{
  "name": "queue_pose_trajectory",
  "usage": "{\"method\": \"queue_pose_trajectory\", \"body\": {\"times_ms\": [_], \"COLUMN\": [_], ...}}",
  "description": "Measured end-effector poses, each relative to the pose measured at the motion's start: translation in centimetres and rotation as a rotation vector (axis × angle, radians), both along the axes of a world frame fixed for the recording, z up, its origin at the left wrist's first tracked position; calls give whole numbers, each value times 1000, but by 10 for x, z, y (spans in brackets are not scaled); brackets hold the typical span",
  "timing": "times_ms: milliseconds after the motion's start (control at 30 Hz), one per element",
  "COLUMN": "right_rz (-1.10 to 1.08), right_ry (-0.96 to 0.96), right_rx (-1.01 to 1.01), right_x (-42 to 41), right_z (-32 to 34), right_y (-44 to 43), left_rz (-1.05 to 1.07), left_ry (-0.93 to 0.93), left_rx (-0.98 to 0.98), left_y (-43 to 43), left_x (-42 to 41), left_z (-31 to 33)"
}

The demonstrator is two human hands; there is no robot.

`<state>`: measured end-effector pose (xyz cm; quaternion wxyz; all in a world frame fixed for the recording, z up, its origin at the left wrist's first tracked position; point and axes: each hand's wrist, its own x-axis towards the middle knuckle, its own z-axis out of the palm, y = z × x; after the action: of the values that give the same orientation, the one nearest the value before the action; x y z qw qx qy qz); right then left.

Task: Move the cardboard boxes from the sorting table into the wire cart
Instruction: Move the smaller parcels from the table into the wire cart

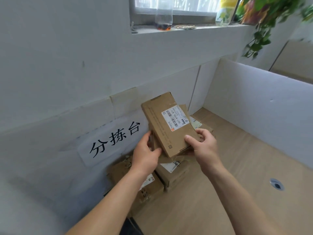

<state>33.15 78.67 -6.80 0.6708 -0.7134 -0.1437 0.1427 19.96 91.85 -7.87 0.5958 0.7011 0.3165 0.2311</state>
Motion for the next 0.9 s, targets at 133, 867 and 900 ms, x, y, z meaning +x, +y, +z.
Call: {"method": "queue_pose_trajectory", "body": {"times_ms": [133, 867, 900], "right_rz": [28, 304, 355], "right_ry": [127, 112, 119], "right_rx": [171, 223, 212], "right_x": [-30, -87, -89], "right_z": [8, 7, 6], "right_y": [-15, -87, -90], "left_rz": [-6, 398, 421], "left_ry": [-26, -12, -17], "left_rx": [-3, 65, 63], "left_y": [-8, -91, -99], "left_x": [-35, -184, -190], "left_z": [9, 26, 26]}}
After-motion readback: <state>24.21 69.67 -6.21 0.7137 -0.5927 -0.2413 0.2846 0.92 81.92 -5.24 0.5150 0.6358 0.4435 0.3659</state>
